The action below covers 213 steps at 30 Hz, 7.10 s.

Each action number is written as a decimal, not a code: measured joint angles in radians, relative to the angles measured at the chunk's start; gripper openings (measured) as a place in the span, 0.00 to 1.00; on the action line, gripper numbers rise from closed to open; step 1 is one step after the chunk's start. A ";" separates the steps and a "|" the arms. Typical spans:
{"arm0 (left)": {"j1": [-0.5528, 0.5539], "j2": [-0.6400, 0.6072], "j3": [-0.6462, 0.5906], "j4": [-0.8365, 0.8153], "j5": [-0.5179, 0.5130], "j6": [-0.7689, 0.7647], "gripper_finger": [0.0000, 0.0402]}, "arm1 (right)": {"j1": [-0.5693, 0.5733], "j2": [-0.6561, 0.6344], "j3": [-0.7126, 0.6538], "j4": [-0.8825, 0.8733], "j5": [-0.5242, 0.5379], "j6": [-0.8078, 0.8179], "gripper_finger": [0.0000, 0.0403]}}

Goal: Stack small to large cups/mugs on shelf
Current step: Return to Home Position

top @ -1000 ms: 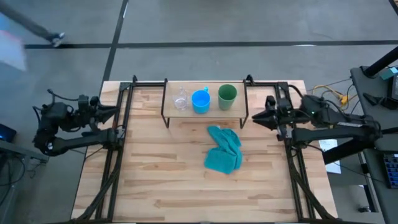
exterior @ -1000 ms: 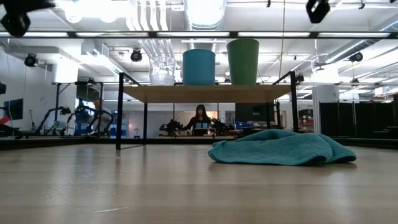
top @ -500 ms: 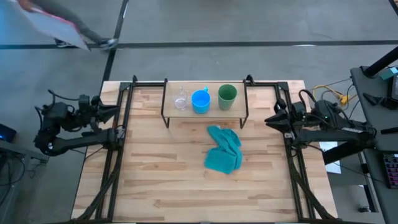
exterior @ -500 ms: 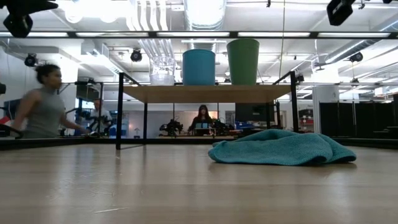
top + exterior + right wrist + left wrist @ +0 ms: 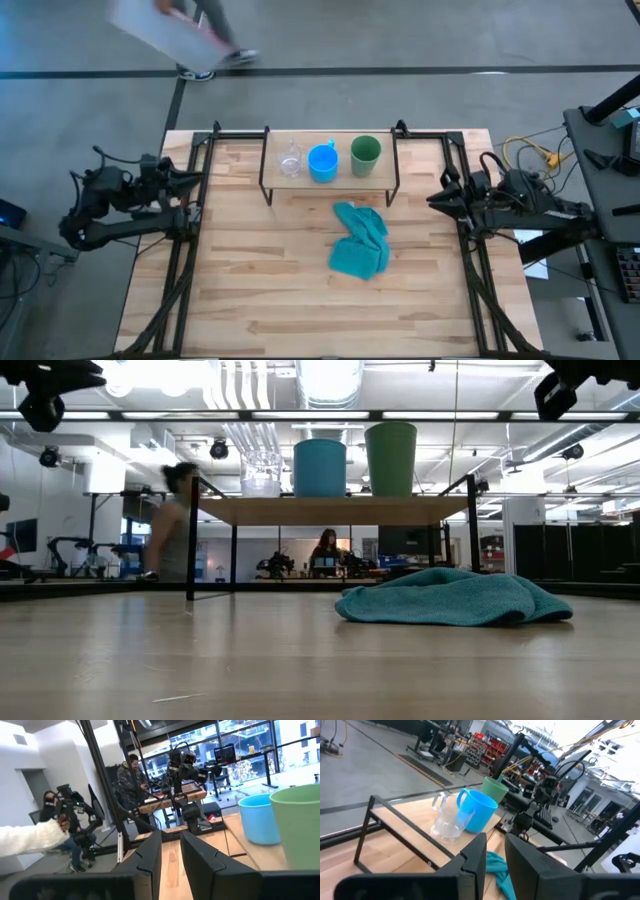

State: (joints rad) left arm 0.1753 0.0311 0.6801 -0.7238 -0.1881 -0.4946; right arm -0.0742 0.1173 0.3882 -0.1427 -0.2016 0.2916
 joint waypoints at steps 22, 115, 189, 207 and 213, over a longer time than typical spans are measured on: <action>0.000 0.000 -0.314 0.311 0.241 0.061 0.14 | 0.000 -0.117 -0.229 0.153 -0.015 0.093 0.17; 0.000 0.027 -0.676 0.750 0.254 0.083 0.14 | 0.000 -0.049 -0.379 0.184 0.046 0.161 0.17; 0.000 0.027 -0.676 0.753 0.256 0.084 0.14 | 0.000 -0.049 -0.378 0.184 0.046 0.161 0.17; 0.000 0.027 -0.676 0.753 0.256 0.084 0.14 | 0.000 -0.049 -0.378 0.184 0.046 0.161 0.17; 0.000 0.027 -0.676 0.753 0.255 0.084 0.14 | 0.000 -0.049 -0.378 0.184 0.046 0.161 0.17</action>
State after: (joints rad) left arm 0.1753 0.0578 0.0044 0.0292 0.0673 -0.4110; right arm -0.0744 0.0681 0.0097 0.0410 -0.1558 0.4530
